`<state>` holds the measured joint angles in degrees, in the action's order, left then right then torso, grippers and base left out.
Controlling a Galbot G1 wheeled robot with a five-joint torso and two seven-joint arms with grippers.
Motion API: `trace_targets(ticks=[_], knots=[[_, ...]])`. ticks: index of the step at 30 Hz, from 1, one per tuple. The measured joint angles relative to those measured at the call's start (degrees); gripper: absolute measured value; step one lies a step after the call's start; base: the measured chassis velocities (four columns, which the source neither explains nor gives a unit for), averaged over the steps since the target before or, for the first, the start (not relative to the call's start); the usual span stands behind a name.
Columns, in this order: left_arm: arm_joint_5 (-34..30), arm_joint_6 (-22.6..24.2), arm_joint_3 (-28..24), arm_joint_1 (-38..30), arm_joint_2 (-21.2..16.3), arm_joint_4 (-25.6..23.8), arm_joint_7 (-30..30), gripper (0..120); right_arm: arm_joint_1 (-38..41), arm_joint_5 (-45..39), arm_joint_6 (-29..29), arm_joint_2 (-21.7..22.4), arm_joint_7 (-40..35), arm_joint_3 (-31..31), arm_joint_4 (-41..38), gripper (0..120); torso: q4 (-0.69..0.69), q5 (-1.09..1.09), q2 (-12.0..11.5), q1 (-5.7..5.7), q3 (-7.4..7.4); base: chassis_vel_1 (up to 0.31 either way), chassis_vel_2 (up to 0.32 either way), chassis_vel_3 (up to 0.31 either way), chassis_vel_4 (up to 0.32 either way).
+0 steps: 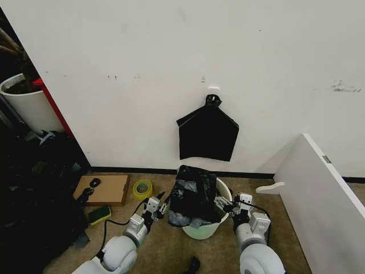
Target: Place the garbage bag over the trash bin.
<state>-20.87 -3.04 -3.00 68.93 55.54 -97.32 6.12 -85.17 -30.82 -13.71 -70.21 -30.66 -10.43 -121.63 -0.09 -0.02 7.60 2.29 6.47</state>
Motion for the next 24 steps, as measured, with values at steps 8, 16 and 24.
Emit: trace_targets(ticks=[8,16,24], knots=[[-0.07,-0.52,0.34,-0.24,0.55,0.78,0.14,0,-0.09,0.02,0.03,0.48,0.01,0.07,-0.22,100,0.00,0.00,0.00,0.00,0.00,0.000,0.000,0.000,0.000],[-0.72,-1.91,1.19,2.42,-2.08,-5.29,-0.97,1,-0.31,0.40,0.03,0.93,0.08,0.01,-0.32,100,0.00,0.00,0.00,0.00,0.00,0.000,0.000,0.000,0.000],[-0.99,-2.76,0.44,1.31,-1.75,-2.88,-2.13,31,-0.13,0.29,-0.09,0.82,0.09,0.15,-0.57,100,-0.01,-0.01,0.00,0.00,0.00,0.000,0.000,0.000,0.000]])
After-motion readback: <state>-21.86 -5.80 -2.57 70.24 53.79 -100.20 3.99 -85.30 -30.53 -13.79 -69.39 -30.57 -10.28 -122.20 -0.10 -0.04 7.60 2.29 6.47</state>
